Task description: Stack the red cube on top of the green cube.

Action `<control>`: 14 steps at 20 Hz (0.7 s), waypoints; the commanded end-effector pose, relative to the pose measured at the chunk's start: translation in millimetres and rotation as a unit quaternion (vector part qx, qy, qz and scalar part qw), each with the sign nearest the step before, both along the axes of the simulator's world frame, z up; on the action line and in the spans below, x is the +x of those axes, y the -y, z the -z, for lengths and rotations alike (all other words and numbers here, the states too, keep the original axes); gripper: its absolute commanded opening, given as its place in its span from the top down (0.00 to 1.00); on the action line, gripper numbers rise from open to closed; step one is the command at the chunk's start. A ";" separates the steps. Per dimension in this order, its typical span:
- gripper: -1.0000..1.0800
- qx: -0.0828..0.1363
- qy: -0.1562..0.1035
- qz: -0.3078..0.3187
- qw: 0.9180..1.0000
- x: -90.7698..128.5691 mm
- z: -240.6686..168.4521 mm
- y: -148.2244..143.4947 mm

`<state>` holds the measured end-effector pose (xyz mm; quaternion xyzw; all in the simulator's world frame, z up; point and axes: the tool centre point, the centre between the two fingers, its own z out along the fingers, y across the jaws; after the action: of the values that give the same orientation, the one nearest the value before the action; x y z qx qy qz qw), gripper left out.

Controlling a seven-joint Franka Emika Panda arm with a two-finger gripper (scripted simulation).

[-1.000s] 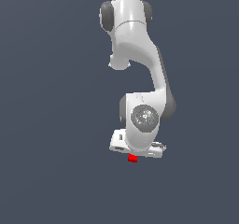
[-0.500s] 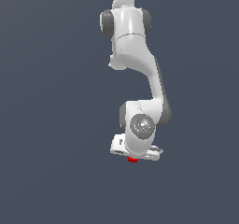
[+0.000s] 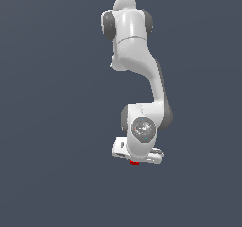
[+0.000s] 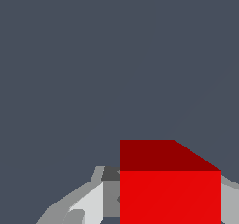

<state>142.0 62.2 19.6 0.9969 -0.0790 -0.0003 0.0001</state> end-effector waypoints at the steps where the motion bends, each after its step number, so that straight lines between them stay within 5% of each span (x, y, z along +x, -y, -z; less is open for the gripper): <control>1: 1.00 0.000 0.000 0.000 1.000 0.3 -0.4 0.0; 14: 1.00 0.000 0.000 0.000 1.000 -0.7 -13.6 0.3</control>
<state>140.7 61.8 27.2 0.9969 -0.0792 -0.0014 0.0002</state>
